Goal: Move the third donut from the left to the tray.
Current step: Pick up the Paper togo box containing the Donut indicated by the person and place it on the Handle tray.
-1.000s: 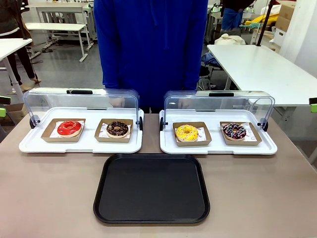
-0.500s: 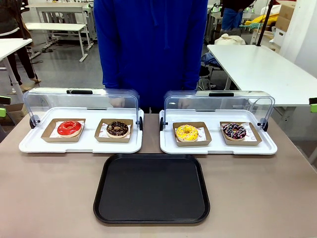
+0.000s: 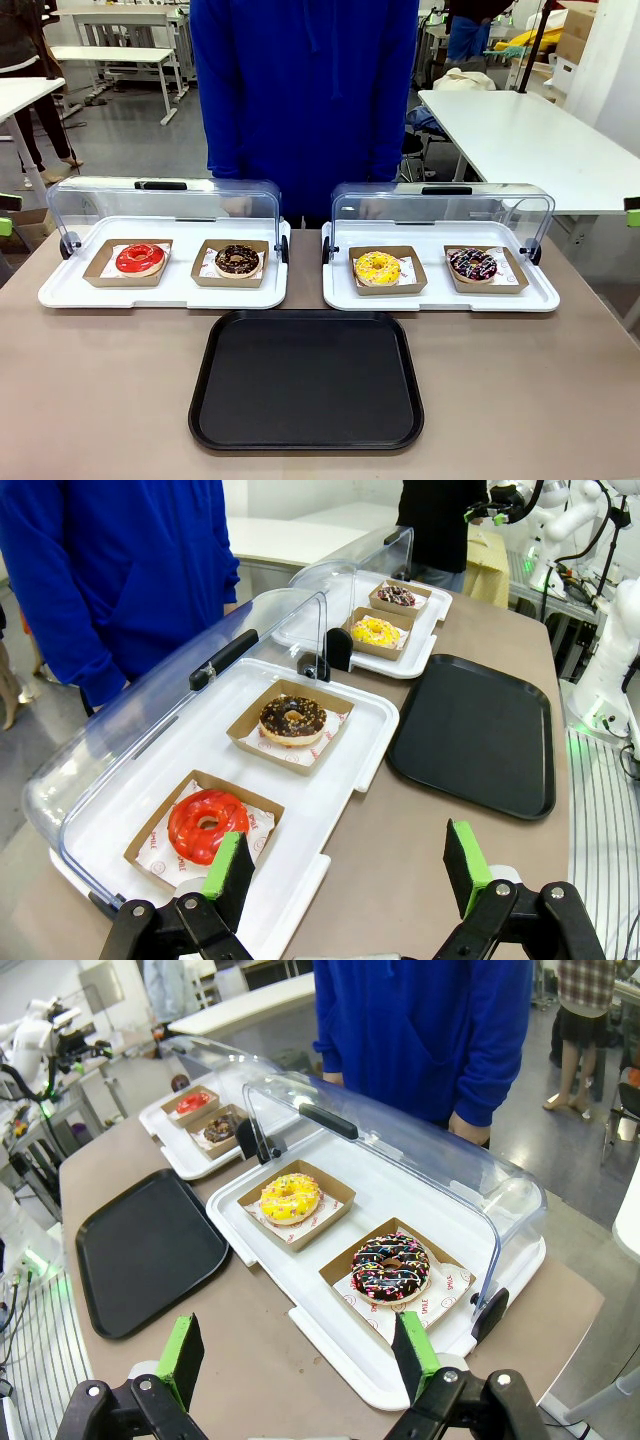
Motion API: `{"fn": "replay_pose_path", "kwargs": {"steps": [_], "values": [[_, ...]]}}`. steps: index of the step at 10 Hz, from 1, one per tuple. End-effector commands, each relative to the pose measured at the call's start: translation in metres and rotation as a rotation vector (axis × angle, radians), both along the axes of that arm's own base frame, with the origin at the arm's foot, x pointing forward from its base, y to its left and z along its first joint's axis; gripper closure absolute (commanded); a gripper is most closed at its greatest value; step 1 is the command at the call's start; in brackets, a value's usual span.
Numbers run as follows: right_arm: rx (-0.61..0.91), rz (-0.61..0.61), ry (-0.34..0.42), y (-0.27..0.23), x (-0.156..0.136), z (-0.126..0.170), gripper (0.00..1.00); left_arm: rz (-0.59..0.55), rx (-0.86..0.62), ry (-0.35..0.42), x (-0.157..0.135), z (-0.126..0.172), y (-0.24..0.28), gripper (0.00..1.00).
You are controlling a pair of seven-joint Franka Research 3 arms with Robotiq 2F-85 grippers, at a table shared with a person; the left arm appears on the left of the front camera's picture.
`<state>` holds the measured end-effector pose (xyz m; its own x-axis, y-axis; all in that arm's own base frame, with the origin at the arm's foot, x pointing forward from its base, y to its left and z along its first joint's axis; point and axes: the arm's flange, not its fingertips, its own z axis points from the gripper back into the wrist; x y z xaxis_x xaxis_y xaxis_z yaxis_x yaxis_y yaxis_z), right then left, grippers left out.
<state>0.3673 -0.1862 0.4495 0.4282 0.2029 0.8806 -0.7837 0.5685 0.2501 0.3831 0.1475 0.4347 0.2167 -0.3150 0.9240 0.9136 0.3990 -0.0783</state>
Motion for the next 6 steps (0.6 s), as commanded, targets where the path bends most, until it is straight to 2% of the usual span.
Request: {"fn": "replay_pose_path", "kwargs": {"steps": [1, 6], "values": [[0.014, 0.003, -0.038, -0.0012, 0.0050, 0.0023, 0.00, -0.009, -0.007, -0.006, -0.0004, 0.0001, 0.0012, 0.00], [0.014, 0.003, -0.038, -0.0012, 0.0050, 0.0023, 0.00, -0.009, -0.007, -0.006, -0.0004, 0.0001, 0.0012, 0.00]]}}
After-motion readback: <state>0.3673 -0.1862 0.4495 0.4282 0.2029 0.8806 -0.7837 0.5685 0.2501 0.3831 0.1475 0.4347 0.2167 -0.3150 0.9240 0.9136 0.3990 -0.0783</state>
